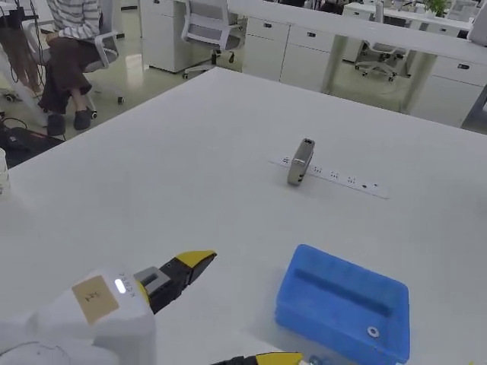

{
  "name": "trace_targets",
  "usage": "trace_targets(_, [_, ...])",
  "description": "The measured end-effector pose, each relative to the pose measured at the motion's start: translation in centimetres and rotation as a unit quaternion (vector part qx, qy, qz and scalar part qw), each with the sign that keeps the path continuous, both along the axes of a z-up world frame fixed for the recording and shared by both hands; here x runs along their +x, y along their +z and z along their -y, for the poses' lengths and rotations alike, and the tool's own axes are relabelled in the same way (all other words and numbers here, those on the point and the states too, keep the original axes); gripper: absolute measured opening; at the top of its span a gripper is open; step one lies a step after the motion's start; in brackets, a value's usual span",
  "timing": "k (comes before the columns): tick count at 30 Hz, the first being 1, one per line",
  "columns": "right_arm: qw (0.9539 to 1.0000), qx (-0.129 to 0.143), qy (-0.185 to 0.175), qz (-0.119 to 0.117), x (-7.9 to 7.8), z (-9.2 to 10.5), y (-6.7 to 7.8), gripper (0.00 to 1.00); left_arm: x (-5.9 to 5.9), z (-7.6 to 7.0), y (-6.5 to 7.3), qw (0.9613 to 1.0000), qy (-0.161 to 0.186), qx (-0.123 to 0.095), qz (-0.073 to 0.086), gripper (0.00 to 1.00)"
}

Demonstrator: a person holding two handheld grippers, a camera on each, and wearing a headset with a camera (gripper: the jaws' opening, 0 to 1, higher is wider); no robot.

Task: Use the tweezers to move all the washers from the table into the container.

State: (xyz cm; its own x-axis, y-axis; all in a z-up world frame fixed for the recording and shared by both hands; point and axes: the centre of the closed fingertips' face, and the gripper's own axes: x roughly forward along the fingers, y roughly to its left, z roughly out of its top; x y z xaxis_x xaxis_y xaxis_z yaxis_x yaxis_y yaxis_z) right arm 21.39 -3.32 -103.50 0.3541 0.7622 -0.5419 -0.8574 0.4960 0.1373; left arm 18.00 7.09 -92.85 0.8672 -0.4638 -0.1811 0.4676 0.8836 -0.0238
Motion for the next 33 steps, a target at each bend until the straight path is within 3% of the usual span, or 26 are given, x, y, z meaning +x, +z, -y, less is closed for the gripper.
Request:
trace_targets(4, [0.9996,0.02,-0.018,0.0,0.7,-0.1,1.4,0.02,0.0,0.1,0.0,1.0,-0.001,0.003,0.001,0.78])
trace_targets(8, [0.9998,-0.001,-0.008,0.017,0.9,0.2,2.3,0.03,0.0,0.0,0.1,1.0,0.002,0.0,0.003,0.78])
trace_targets(18, [0.9993,-0.008,0.002,0.036,1.3,0.2,4.8,0.03,0.0,-0.1,0.2,1.0,0.003,0.0,0.004,0.77])
trace_targets(28, [0.9996,0.013,-0.016,0.021,2.8,0.6,6.6,0.03,0.0,-0.1,0.1,1.0,0.002,0.001,0.003,0.76])
trace_targets(33, [0.9995,0.008,-0.017,0.026,3.7,1.0,7.1,0.03,-0.1,-0.1,0.2,1.0,0.002,-0.001,0.005,0.76])
